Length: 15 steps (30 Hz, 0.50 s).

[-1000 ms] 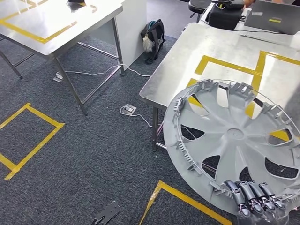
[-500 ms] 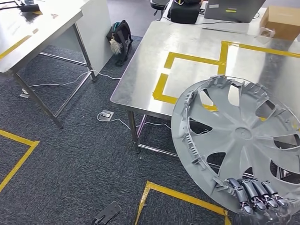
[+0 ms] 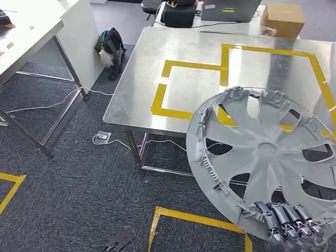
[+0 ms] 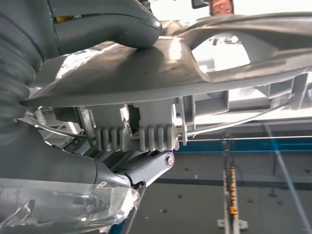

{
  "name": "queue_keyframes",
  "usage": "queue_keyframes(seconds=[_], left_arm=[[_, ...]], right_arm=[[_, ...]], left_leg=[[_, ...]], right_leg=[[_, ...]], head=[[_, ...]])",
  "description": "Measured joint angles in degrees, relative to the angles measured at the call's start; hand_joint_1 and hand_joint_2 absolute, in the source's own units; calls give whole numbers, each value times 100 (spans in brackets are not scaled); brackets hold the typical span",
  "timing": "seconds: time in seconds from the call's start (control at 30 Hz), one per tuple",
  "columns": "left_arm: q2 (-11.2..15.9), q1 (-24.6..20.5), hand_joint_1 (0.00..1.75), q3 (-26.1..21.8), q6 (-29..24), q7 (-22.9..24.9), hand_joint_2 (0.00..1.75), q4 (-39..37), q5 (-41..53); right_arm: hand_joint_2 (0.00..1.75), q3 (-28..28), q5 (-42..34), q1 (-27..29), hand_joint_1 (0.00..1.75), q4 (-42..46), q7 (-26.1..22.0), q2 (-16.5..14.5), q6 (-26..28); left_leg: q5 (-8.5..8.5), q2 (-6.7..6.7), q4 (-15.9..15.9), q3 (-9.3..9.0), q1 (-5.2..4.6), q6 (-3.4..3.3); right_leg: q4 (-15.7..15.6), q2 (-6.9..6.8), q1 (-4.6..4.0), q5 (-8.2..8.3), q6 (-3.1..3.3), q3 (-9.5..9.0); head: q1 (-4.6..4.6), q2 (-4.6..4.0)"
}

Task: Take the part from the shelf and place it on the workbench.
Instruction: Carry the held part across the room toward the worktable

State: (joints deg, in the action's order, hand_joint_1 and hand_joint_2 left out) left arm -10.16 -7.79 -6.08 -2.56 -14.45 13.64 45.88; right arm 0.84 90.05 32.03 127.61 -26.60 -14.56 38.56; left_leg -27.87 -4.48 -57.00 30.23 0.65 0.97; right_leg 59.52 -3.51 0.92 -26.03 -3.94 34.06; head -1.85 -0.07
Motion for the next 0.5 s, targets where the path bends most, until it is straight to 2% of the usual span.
queue_keyframes(seconds=[0.1, 0.17, 0.23, 0.27, 0.3, 0.33, 0.37, 0.4, 0.43, 0.5], left_arm=[[-2, -14, 0, -16, -2, -1, 175, 1, 1], [-9, -33, 0, -29, -5, -5, 175, 3, 1], [-9, -28, 0, -44, -8, -11, 175, 4, -2], [-8, -13, 0, -50, -8, -14, 175, 4, -3], [-7, 4, 0, -56, -7, -16, 175, 4, -5], [-7, 16, 0, -62, -6, -20, 175, 4, -9], [-5, 20, 0, -69, -5, -25, 175, 4, -15], [-2, 18, 0, -78, -4, -30, 175, 4, -23], [5, 13, 0, -85, -4, -36, 175, 4, -32], [12, 8, 0, -95, -2, -46, 175, 4, -45]], right_arm=[[175, -9, -1, 9, 175, 6, 2, -11, 0], [175, -11, -1, 15, 175, 9, 10, -26, 0], [175, -10, -2, 9, 175, 10, 16, -45, 0], [175, -10, -1, 7, 175, 10, 16, -50, 0], [175, -10, -1, 9, 175, 9, 18, -54, 0], [175, -10, 0, 12, 175, 9, 23, -55, 0], [175, -11, 1, 16, 175, 8, 29, -55, 0], [175, -11, 1, 18, 175, 8, 36, -56, 0], [175, -10, 0, 18, 175, 8, 43, -56, 0], [175, -10, 0, 14, 175, 7, 52, -57, 0]], left_leg=[[-37, -97, 10, -50, 8, 70], [-221, 67, -233, 47, 29, 108], [-557, 320, -955, 418, 28, 112], [-688, 378, -1353, 647, 23, 104], [-726, 403, -1626, 824, 17, 89], [-644, 416, -1691, 910, 8, 63], [-472, 435, -1557, 899, -4, 29], [-222, 497, -1225, 787, -20, -17], [0, 643, -835, 641, -32, -70], [213, 898, -225, 396, -34, -110]], right_leg=[[-2, 170, -13, -13, 133, 14], [-15, 292, -4, -10, 215, 6], [-21, 416, -6, -10, 272, 1], [-21, 491, -15, -12, 289, 1], [-21, 571, -26, -15, 298, -1], [-21, 655, -38, -16, 303, -6], [-21, 738, -47, -17, 304, -12], [-21, 822, -51, -16, 303, -19], [-20, 894, -52, -18, 298, -19], [-10, 1030, -45, -20, 260, 8]], head=[[8, 0], [21, 0], [48, 0], [56, 0], [61, 0], [59, 0], [60, 0], [59, 0], [57, 0], [56, 0]])
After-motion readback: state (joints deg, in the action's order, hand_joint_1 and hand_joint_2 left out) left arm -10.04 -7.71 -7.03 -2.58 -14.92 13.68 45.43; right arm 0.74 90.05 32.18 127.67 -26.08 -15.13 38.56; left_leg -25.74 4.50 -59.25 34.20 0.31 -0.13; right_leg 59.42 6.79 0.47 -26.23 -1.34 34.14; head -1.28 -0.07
